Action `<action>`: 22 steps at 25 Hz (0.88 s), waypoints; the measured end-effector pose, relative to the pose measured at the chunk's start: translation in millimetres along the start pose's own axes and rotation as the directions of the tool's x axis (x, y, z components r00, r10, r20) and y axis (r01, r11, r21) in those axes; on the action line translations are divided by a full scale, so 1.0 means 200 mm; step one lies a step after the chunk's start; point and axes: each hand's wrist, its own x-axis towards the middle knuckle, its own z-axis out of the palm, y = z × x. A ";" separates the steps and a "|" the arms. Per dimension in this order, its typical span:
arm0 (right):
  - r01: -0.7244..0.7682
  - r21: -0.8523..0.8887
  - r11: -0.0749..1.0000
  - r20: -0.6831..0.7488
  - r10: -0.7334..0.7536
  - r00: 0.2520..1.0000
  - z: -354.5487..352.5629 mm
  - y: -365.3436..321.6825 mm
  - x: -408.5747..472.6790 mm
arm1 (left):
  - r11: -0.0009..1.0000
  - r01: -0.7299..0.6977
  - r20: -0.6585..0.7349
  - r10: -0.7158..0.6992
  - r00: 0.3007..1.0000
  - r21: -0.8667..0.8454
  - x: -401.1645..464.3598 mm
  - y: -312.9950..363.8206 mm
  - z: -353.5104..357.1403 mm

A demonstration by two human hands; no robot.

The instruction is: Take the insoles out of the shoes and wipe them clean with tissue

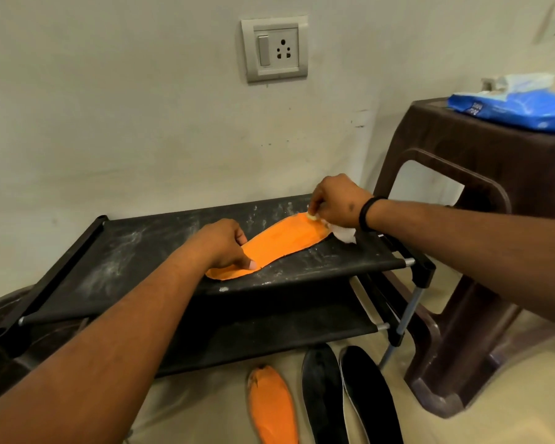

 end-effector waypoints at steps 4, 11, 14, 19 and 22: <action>0.136 -0.075 0.988 0.169 -0.122 0.978 0.10 -0.08 -0.08 | 1.000 0.010 -0.014 -0.010 1.000 0.014 0.01 0.00 0.01; -0.014 -0.216 0.976 0.062 0.028 0.998 0.02 -0.12 -0.02 | 0.999 0.050 -0.121 -0.051 0.991 -0.009 -0.01 -0.01 0.02; -0.009 -0.102 0.995 0.006 0.009 1.000 -0.07 -0.23 -0.02 | 0.999 0.006 -0.273 -0.016 0.962 -0.036 -0.08 -0.01 0.03; -0.082 0.082 0.993 -0.066 0.087 0.994 -0.24 -0.39 -0.12 | 0.827 -0.184 -0.372 -0.033 0.928 -0.532 -0.26 0.01 -0.05; -0.166 0.522 0.837 -0.144 0.278 0.950 -0.20 -0.46 -0.25 | 0.612 -0.217 -0.376 -0.143 0.915 -0.760 -0.45 0.01 -0.09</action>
